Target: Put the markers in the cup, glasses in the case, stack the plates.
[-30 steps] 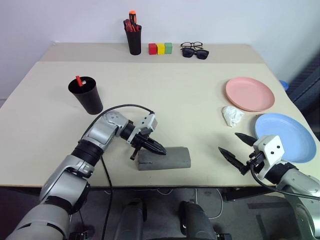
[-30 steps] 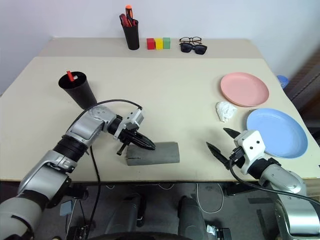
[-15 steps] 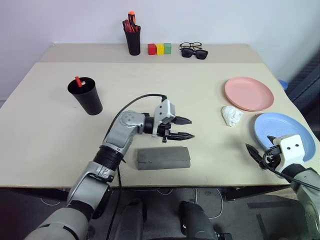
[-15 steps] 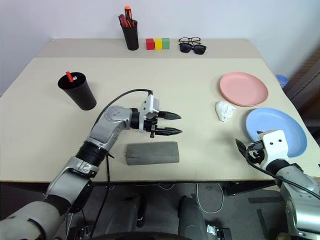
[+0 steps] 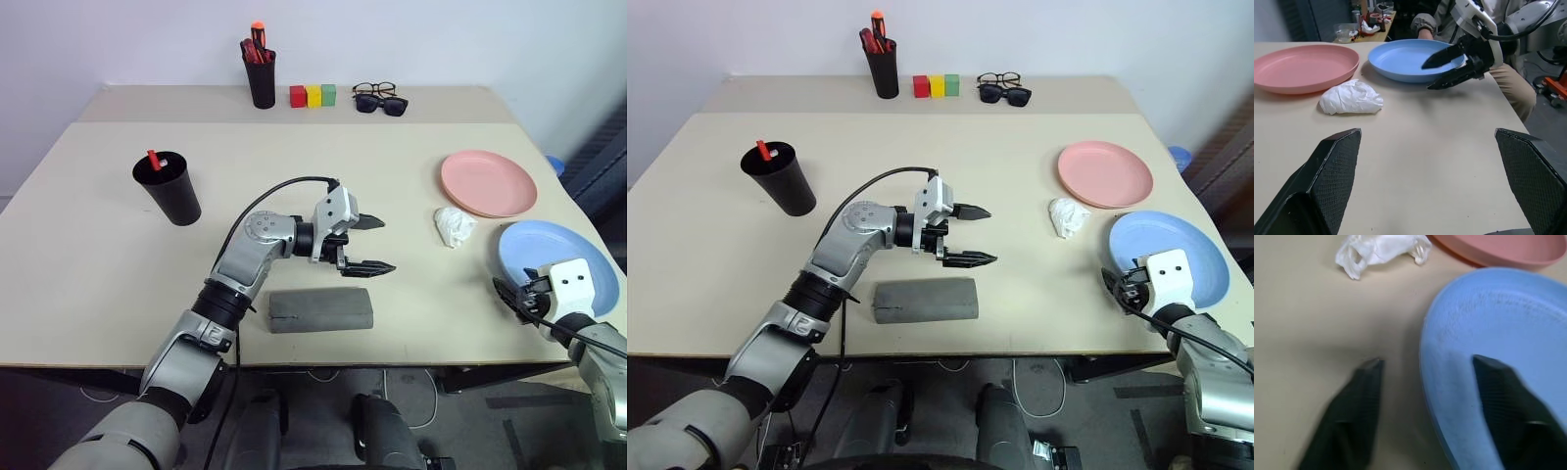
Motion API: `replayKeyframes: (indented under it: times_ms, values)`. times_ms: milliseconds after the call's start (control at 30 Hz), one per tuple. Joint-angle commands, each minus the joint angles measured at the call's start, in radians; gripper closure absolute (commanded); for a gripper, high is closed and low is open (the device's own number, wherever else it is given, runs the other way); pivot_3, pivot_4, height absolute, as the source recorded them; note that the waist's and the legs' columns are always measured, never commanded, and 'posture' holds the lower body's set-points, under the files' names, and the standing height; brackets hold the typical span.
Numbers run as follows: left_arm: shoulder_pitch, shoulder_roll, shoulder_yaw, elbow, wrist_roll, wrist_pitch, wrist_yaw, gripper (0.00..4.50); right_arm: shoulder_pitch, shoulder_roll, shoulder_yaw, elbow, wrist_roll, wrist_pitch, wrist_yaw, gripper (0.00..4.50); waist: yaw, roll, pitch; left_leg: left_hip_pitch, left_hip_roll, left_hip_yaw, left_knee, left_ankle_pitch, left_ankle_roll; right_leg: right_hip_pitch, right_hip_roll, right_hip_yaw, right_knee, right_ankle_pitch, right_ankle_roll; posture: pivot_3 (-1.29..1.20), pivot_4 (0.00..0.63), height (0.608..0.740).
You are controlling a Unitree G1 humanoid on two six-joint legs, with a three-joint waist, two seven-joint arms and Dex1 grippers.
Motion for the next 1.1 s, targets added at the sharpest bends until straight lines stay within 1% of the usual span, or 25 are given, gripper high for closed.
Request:
replayKeyframes:
  times_ms: [33, 67, 267, 400, 533, 600, 767, 800, 967, 1100]
  values:
    - [-0.016, -0.002, 0.02, -0.042, -0.004, 0.001, 0.014, 0.0, 0.002, -0.009, -0.021, -0.07, 0.013, 0.03, -0.013, 3.96, 0.0, 0.0, 0.0, 0.0, 0.0, 0.0, 0.0, 0.0, 0.0, 0.0, 0.0, 0.0, 0.0, 0.0, 0.0, 0.0, 0.15, 0.74]
    - [-0.014, -0.001, 0.019, -0.046, -0.004, 0.003, 0.017, 0.0, 0.008, -0.008, -0.024, -0.086, 0.016, 0.04, -0.015, 4.47, 0.0, 0.0, 0.0, 0.0, 0.0, 0.0, 0.0, 0.0, 0.0, 0.0, 0.0, 0.0, 0.0, 0.0, 0.0, 0.0, 0.15, 0.74]
    - [-0.008, -0.011, 0.017, -0.048, -0.01, 0.008, 0.031, 0.0, 0.028, -0.01, -0.038, -0.17, -0.007, 0.085, -0.058, 4.47, 0.0, 0.0, 0.0, 0.0, 0.0, 0.0, 0.0, 0.0, 0.0, 0.0, 0.0, 0.0, 0.0, 0.0, 0.0, 0.0, 0.15, 0.74]
    - [-0.003, -0.021, 0.023, -0.052, -0.015, 0.011, 0.051, 0.0, 0.002, -0.022, -0.067, -0.218, -0.032, 0.104, -0.118, 4.47, 0.0, 0.0, 0.0, 0.0, 0.0, 0.0, 0.0, 0.0, 0.0, 0.0, 0.0, 0.0, 0.0, 0.0, 0.0, 0.0, 0.15, 0.74]
    - [0.023, -0.024, 0.029, -0.1, -0.043, 0.038, 0.052, 0.0, -0.094, -0.076, -0.057, -0.228, -0.067, 0.09, -0.137, 4.47, -0.003, 0.002, 0.0, 0.0, 0.0, 0.0, 0.0, 0.0, 0.0, 0.0, 0.0, 0.0, 0.0, 0.0, 0.0, 0.0, 0.15, 0.74]
    - [0.038, -0.018, 0.026, -0.127, -0.047, 0.051, 0.049, 0.0, -0.176, -0.107, -0.023, -0.188, -0.08, 0.083, -0.133, 4.47, -0.004, 0.003, 0.0, 0.0, 0.0, 0.0, 0.0, 0.0, 0.0, 0.0, 0.0, 0.0, 0.0, 0.0, 0.0, 0.0, 0.15, 0.74]
    - [0.046, -0.025, 0.03, -0.151, -0.03, 0.08, 0.111, 0.0, -0.396, -0.147, 0.108, 0.082, -0.124, -0.05, -0.056, 4.47, -0.005, 0.003, 0.0, 0.0, 0.0, 0.0, 0.0, 0.0, 0.0, 0.0, 0.0, 0.0, 0.0, 0.0, 0.0, 0.0, 0.15, 0.74]
    - [0.044, -0.03, 0.032, -0.156, -0.026, 0.09, 0.133, 0.0, -0.453, -0.146, 0.141, 0.165, -0.139, -0.093, -0.04, 4.47, -0.002, 0.003, 0.0, 0.0, 0.0, 0.0, 0.0, 0.0, 0.0, 0.0, 0.0, 0.0, -0.001, 0.0, 0.0, 0.0, 0.15, 0.74]
    - [0.048, -0.048, 0.048, -0.185, -0.019, 0.126, 0.234, 0.0, -0.689, -0.123, 0.272, 0.559, -0.207, -0.307, 0.021, 4.47, -0.003, 0.004, 0.0, 0.0, -0.001, 0.0, 0.0, 0.0, 0.0, 0.0, 0.0, 0.0, -0.002, 0.0, 0.0, 0.0, 0.15, 0.74]
    - [0.067, -0.055, 0.056, -0.232, -0.018, 0.164, 0.293, 0.0, -0.858, -0.089, 0.34, 0.852, -0.258, -0.464, 0.04, 4.47, -0.011, 0.005, 0.001, 0.0, -0.001, 0.0, -0.002, 0.0, 0.0, 0.0, 0.0, 0.0, -0.001, 0.002, 0.003, 0.0, 0.15, 0.74]
